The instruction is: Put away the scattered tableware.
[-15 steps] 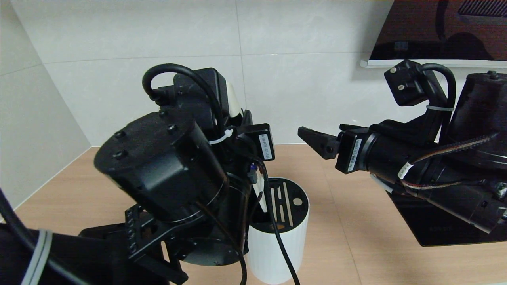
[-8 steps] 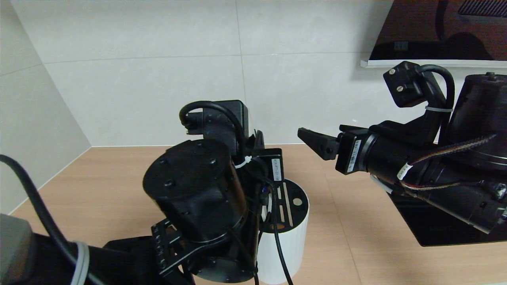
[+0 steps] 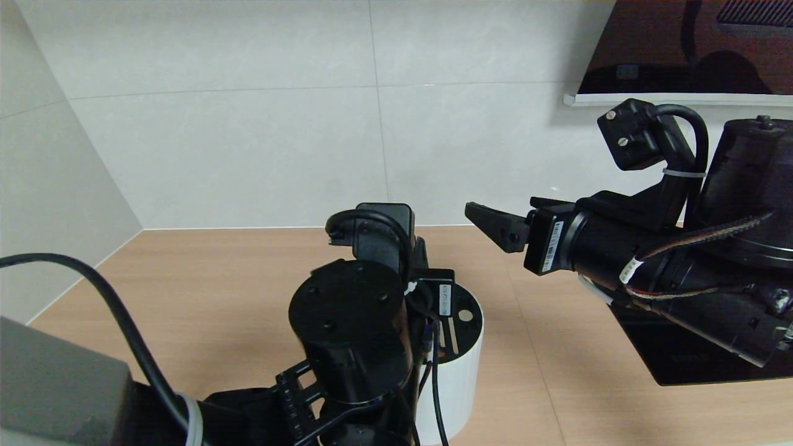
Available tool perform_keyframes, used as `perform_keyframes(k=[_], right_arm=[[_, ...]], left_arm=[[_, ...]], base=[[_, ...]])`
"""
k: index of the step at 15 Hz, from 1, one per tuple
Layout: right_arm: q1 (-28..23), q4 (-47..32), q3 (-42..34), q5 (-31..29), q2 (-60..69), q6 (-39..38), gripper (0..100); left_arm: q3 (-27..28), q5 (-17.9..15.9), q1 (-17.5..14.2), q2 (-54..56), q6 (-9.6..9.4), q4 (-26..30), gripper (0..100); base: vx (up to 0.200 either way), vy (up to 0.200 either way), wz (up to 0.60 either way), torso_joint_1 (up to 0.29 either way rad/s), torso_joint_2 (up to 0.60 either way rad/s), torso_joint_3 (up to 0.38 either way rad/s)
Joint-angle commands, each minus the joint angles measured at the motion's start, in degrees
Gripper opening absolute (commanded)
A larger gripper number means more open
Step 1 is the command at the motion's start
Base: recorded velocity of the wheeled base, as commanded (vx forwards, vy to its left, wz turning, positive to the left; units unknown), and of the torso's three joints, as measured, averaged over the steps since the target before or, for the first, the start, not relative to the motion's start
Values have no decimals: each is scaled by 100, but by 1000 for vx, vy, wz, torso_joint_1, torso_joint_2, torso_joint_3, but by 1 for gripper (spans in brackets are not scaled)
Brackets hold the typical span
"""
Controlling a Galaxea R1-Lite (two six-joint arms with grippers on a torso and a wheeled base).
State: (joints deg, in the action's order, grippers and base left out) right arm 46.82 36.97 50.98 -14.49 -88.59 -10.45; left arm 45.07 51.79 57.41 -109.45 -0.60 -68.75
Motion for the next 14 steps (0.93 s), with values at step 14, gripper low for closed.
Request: perform_keyframes(k=[14], right_arm=[[2,3,-36,-10,-9,8,100]], left_arm=[[-455,-37,7,-718,-46,-701,0]], base=[[0,0,0,0,0,0]])
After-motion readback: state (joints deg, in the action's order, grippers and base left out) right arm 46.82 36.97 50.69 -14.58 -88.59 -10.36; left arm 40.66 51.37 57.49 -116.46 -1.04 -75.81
